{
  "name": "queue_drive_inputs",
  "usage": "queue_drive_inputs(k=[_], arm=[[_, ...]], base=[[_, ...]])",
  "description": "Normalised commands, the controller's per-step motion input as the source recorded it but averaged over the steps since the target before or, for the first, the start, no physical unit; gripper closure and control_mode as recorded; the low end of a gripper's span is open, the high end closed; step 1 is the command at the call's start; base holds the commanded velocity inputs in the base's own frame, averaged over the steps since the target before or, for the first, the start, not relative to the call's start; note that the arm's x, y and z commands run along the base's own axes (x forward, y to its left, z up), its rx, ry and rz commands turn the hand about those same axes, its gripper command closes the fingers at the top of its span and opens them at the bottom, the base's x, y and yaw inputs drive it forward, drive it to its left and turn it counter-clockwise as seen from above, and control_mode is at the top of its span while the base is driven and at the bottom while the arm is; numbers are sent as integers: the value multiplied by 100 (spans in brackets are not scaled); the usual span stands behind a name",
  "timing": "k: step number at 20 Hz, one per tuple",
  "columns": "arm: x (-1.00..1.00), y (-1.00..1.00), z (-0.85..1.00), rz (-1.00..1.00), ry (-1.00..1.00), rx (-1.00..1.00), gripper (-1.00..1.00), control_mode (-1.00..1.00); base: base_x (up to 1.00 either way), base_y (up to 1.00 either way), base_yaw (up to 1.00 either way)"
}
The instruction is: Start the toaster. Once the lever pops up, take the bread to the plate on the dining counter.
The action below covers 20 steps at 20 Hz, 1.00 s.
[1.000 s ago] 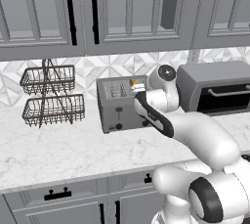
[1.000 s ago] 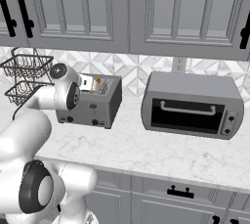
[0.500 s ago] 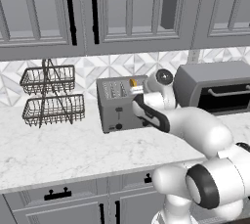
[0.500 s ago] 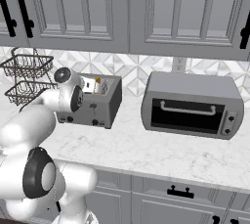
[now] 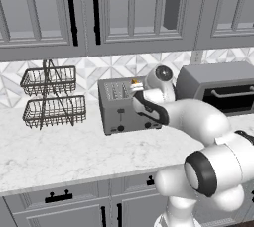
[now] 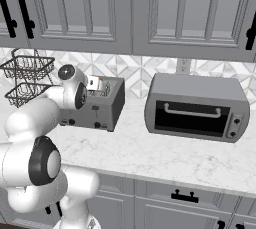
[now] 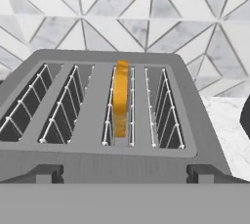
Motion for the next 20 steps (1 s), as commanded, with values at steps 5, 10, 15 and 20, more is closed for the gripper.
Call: queue_drive_inputs(k=[5,10,15,20], arm=[[11,13,-16,0,0,0,-100,-100],[15,3,-6,0,0,0,-100,-100],[34,0,0,0,0,0,-100,-100],[37,0,-14,0,0,0,-100,-100]], base=[[0,0,0],[0,0,0],[0,0,0],[0,0,0]])
